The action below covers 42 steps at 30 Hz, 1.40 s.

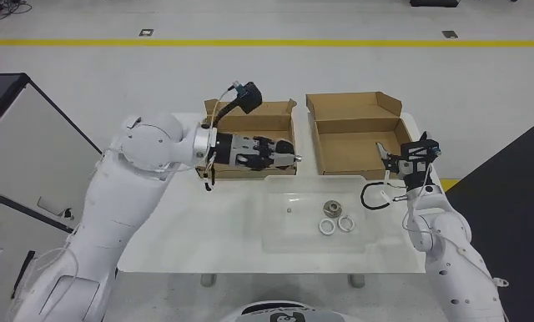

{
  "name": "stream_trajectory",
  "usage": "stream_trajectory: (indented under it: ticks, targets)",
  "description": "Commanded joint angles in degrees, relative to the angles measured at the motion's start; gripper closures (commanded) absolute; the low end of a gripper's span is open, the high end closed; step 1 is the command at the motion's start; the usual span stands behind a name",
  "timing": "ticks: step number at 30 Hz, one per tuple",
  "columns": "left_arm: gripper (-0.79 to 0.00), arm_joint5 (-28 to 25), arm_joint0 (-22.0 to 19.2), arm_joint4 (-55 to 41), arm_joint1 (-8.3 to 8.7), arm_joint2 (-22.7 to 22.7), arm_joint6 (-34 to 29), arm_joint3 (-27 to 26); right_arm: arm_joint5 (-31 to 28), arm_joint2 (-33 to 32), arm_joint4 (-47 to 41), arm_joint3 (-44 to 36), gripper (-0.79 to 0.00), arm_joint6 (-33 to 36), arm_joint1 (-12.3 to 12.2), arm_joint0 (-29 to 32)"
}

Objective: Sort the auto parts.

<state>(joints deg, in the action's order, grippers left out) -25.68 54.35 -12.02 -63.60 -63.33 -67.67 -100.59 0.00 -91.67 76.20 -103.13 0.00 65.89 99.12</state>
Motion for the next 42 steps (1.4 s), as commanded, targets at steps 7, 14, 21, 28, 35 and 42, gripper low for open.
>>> stream_trajectory:
  ticks: [7,14,21,28,35,42]
  targets:
    - [0.000,-10.64,-1.86,-22.88,-0.64,1.03,-0.31,1.78,0.00,0.00,0.00,0.00,-0.785,0.00,0.00,0.00]
    - [0.000,-12.68,-3.11,-36.53,-1.08,3.27,1.72,1.11,0.00,0.00,0.00,0.00,-0.785,0.00,0.00,0.00]
    - [0.000,-11.63,-3.74,-37.17,-1.14,3.43,0.67,1.66,0.00,0.00,0.00,0.00,-0.785,0.00,0.00,0.00]
    - [0.000,-11.58,-3.48,-36.94,-1.16,3.28,1.51,1.31,0.00,0.00,0.00,0.00,-0.785,0.00,0.00,0.00]
    - [0.000,-11.67,-0.27,-53.75,-2.32,4.67,0.94,-1.83,0.00,0.00,0.00,0.00,-0.785,0.00,0.00,0.00]
    - [0.000,-7.72,0.61,-68.13,-4.27,4.84,-3.22,-2.02,0.00,0.00,0.00,0.00,-0.785,0.00,0.00,0.00]
